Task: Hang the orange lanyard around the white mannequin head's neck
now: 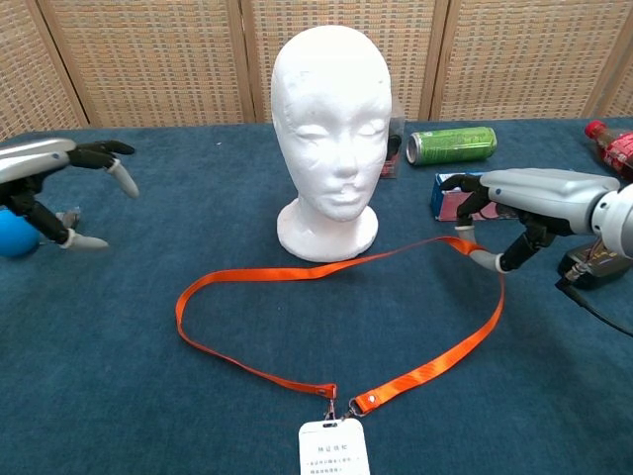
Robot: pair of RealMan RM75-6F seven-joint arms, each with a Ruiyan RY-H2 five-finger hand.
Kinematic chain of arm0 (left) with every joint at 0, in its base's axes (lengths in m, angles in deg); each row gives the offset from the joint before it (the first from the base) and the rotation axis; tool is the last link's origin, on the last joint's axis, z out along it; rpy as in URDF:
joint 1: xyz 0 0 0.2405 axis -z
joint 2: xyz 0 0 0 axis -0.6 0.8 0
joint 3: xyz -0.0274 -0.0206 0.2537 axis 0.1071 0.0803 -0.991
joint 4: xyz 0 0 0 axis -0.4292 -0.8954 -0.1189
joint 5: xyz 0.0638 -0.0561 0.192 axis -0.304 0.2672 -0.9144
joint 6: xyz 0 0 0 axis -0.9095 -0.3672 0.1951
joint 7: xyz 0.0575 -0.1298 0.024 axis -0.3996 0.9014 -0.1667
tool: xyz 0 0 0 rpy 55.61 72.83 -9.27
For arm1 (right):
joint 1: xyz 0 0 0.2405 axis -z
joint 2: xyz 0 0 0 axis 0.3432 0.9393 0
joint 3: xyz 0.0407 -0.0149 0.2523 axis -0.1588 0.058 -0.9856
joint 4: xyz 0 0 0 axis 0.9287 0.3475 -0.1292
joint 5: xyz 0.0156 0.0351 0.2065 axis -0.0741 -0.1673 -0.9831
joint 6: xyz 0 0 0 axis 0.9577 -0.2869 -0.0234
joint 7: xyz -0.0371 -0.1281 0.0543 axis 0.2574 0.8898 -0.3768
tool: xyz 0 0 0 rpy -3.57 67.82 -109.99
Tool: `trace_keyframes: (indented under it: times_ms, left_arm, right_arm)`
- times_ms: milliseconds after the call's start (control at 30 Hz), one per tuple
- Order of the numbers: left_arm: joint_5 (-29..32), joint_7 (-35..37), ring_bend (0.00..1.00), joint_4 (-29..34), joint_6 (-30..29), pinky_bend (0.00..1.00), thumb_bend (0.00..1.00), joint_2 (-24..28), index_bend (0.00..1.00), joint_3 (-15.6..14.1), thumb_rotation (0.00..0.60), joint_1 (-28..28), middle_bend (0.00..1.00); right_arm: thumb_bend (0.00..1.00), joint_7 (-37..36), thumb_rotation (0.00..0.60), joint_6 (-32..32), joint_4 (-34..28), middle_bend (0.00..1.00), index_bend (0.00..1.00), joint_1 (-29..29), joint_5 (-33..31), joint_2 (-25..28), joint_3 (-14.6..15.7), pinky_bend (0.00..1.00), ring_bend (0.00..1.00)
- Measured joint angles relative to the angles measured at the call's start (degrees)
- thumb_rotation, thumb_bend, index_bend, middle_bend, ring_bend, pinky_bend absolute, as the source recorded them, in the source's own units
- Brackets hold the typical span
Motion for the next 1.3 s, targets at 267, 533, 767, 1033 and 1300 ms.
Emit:
trace_keyframes:
  times_ms: [267, 533, 767, 1033, 1300]
  left_arm:
    - [-1.8, 5.6, 0.00, -7.4, 4.2, 0.00, 0.24, -6.1, 0.40, -1.0, 0.600, 4.9, 0.00]
    - [-2.1, 9.3, 0.00, -11.4, 6.8, 0.00, 0.24, -10.6, 0.42, -2.2, 0.600, 7.6, 0.00]
    - [-0.1, 8.3, 0.00, -15.2, 8.2, 0.00, 0.30, -15.6, 0.45, -2.1, 0.600, 9.1, 0.00]
    - [2.7, 10.4, 0.00, -16.3, 9.8, 0.00, 0.35, -18.3, 0.45, -0.9, 0.600, 10.4, 0.00]
    - [2.2, 12.3, 0.00, -14.1, 8.2, 0.00, 0.35, -16.4, 0.45, -0.9, 0.600, 10.3, 0.00]
  right_arm:
    - [0.69, -1.0, 0.600, -0.3, -0.3, 0.00, 0.72, 0.1, 0.5, 0.5, -0.3, 0.00, 0.00]
    - [0.69, -2.8, 0.600, -1.4, -0.3, 0.00, 0.72, -0.1, 0.6, 1.0, -0.7, 0.00, 0.00]
    - [0.69, -3.5, 0.600, -2.1, 0.2, 0.00, 0.71, -0.3, 0.8, 1.3, -0.9, 0.00, 0.00]
    - [0.69, -4.8, 0.600, -2.6, 0.3, 0.00, 0.72, -0.3, 1.4, 1.8, -0.8, 0.00, 0.00]
    - [0.69, -5.5, 0.600, -2.6, 0.0, 0.00, 0.72, -0.4, 2.2, 1.7, -1.0, 0.00, 0.00]
